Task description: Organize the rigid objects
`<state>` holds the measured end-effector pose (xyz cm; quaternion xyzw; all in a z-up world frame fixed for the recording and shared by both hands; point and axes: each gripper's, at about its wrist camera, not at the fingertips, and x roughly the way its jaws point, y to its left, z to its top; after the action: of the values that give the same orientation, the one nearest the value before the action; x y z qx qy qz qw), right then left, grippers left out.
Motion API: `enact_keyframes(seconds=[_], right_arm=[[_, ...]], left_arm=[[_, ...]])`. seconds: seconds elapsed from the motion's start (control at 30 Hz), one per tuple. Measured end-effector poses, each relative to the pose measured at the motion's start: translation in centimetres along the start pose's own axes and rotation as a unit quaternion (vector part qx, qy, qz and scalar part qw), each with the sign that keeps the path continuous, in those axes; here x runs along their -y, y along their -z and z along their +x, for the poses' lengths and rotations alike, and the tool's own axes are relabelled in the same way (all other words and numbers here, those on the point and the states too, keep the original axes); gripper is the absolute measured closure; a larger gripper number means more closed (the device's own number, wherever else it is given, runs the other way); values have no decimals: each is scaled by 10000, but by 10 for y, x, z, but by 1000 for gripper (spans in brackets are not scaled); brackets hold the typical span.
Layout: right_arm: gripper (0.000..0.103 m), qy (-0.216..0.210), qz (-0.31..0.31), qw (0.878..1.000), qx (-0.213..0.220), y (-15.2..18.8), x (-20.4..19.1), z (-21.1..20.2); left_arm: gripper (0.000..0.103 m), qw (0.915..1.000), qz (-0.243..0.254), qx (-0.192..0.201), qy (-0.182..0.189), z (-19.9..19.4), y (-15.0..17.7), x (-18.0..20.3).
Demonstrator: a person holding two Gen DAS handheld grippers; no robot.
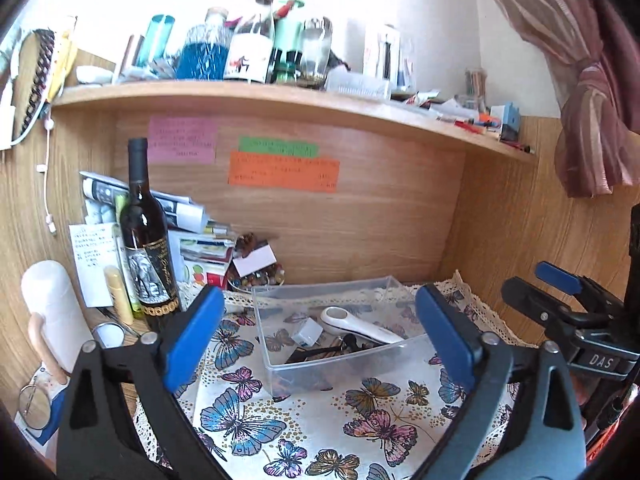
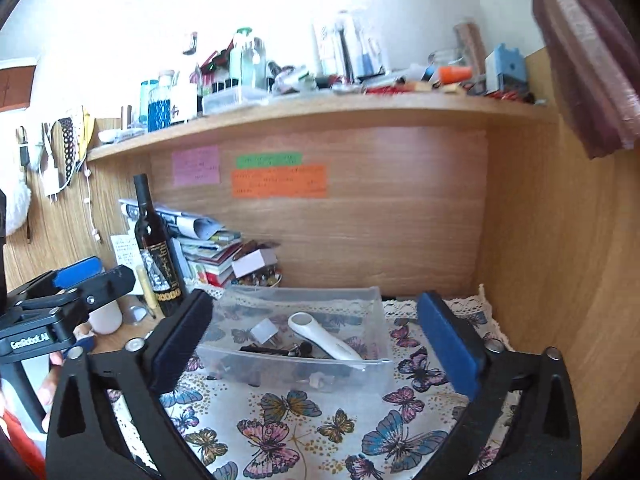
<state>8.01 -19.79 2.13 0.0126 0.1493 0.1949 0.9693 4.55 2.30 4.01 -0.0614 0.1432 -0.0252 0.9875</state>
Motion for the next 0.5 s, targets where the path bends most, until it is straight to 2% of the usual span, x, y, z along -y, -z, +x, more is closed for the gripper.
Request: enact_keyframes(seconds=[0.5], right_arm=[[0, 93, -45, 9997, 208, 3, -1, -24]], left_arm=[[1, 9990, 164, 333, -258, -25, 1, 11]])
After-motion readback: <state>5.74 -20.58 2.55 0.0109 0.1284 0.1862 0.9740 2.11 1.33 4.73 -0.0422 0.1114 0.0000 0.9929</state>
